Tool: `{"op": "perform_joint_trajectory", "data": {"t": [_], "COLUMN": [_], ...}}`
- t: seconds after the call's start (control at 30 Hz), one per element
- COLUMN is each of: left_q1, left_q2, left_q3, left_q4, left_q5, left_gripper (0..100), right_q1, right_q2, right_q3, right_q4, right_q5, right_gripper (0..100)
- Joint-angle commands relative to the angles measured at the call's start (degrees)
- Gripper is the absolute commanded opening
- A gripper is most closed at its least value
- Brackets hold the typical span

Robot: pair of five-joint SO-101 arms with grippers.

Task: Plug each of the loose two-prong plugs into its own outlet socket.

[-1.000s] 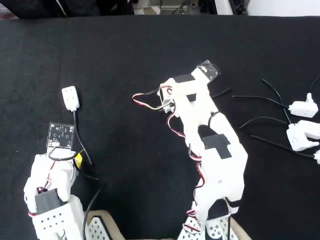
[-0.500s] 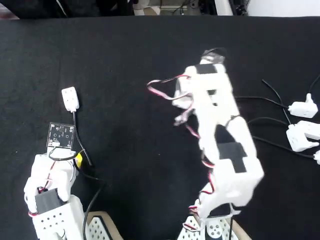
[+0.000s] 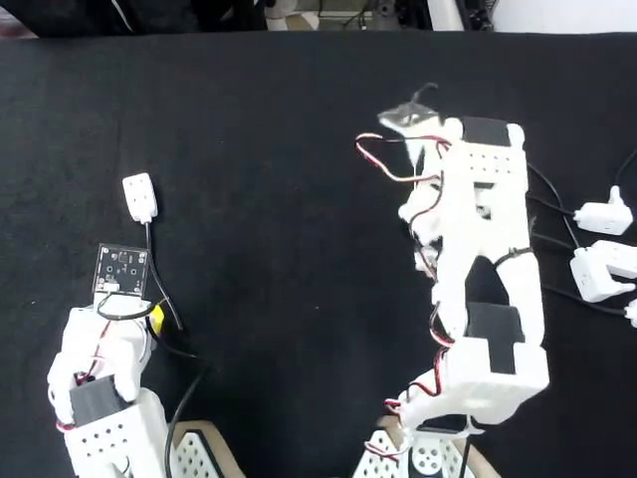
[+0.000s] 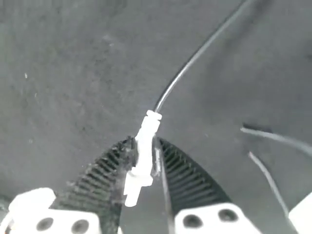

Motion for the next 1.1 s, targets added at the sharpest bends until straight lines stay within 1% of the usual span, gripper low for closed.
{"op": "perform_joint_trajectory", "data": {"t": [0.0, 0.1, 0.2, 0.37, 0.47, 0.6, 0.67, 0.77, 0.83, 0.93, 1.0, 1.07], "left_q1": [0.0, 0.0, 0.0, 0.0, 0.0, 0.0, 0.0, 0.0, 0.0, 0.0, 0.0, 0.0], "left_q2": [-0.5, -0.5, -0.5, -0.5, -0.5, -0.5, -0.5, -0.5, -0.5, -0.5, -0.5, -0.5], "left_q3": [0.7, 0.7, 0.7, 0.7, 0.7, 0.7, 0.7, 0.7, 0.7, 0.7, 0.7, 0.7], "left_q4": [0.1, 0.1, 0.1, 0.1, 0.1, 0.1, 0.1, 0.1, 0.1, 0.1, 0.1, 0.1], "left_q5": [-0.5, -0.5, -0.5, -0.5, -0.5, -0.5, -0.5, -0.5, -0.5, -0.5, -0.5, -0.5], "left_gripper": [26, 26, 26, 26, 26, 26, 26, 26, 26, 26, 26, 26], "right_q1": [-4.5, -8.3, -10.5, -11.9, -10.7, -7.1, -5.8, -4.7, -4.2, -3.2, -1.4, -0.3], "right_q2": [3.9, 9.3, 14.1, 18.6, 18.0, 11.8, 7.6, 4.4, 4.3, 5.7, 6.5, 7.5], "right_q3": [-2.2, -2.1, -2.1, -1.9, -3.6, -9.5, -9.7, -6.0, -2.5, 2.6, 5.5, 8.1], "right_q4": [0.2, -3.7, -6.5, -3.3, 1.5, 7.7, 7.6, 7.5, 7.2, 2.2, -4.0, -8.8], "right_q5": [3.0, 2.8, 2.6, 2.5, 0.0, -1.8, -5.8, -12.2, -12.7, -13.8, -17.8, -19.6], "right_gripper": [3.8, 3.9, 3.9, 4.0, 4.6, 15.5, 19.5, 15.7, 12.4, 13.0, 18.1, 23.3]}}
